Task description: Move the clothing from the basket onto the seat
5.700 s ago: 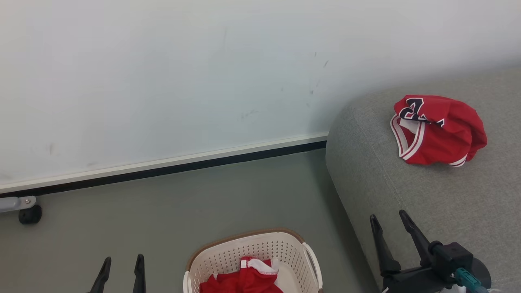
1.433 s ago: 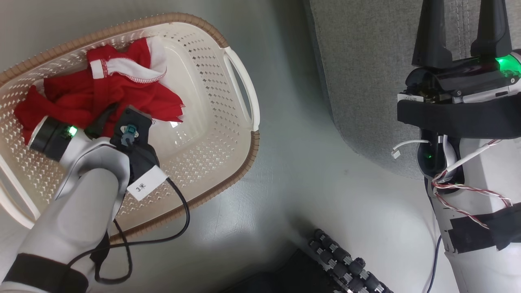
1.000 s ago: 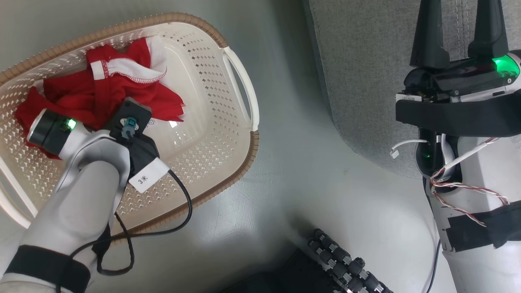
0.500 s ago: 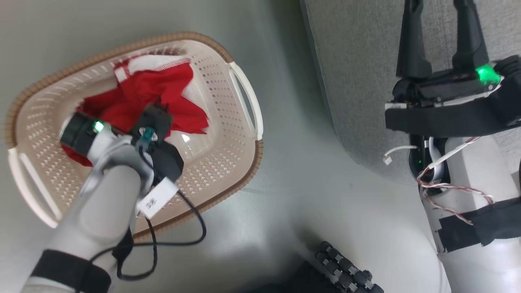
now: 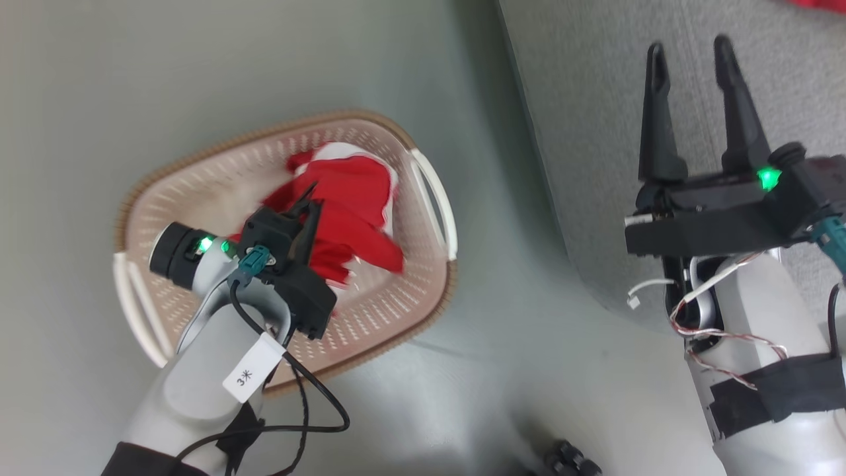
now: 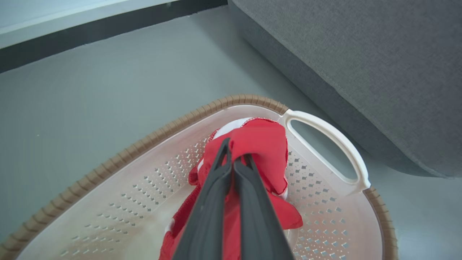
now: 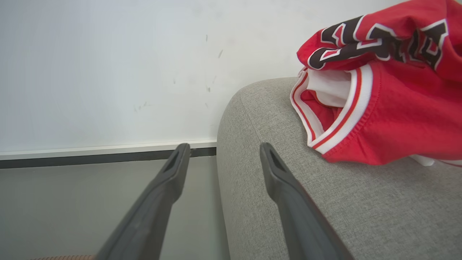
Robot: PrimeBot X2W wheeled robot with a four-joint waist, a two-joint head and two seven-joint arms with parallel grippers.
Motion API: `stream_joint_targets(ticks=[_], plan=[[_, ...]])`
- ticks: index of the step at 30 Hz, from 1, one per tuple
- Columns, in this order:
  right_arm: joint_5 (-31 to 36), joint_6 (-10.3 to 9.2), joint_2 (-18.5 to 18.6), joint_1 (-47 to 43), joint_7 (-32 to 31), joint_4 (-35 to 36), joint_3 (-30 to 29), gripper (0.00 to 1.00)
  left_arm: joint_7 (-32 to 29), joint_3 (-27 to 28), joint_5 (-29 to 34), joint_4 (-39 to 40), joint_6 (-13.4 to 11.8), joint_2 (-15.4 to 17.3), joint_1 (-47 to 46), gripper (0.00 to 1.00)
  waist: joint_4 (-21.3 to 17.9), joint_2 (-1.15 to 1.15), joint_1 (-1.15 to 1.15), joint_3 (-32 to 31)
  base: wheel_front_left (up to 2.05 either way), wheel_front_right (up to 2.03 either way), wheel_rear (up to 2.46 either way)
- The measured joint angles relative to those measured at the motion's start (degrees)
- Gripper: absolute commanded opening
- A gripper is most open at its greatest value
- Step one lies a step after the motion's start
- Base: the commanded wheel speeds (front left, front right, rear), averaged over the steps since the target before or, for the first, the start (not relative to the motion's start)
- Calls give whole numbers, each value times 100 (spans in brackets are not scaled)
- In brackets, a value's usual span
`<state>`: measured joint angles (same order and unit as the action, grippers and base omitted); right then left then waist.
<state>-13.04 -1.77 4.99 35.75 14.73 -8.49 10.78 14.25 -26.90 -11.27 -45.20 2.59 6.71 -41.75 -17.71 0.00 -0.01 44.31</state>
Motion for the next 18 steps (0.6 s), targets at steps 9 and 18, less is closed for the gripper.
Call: stream_joint_targets(ticks=[9, 18], plan=[[99, 29, 122, -323, 0, -309, -108, 100, 5, 62, -244, 531, 154, -64, 249, 0, 331, 0, 0, -717, 0, 0, 0], [105, 56, 152, -694, -1, -553, -178, 100, 5, 232, -374, 1137, 253, -23, 495, 0, 640, 0, 0, -1573, 0, 0, 0]])
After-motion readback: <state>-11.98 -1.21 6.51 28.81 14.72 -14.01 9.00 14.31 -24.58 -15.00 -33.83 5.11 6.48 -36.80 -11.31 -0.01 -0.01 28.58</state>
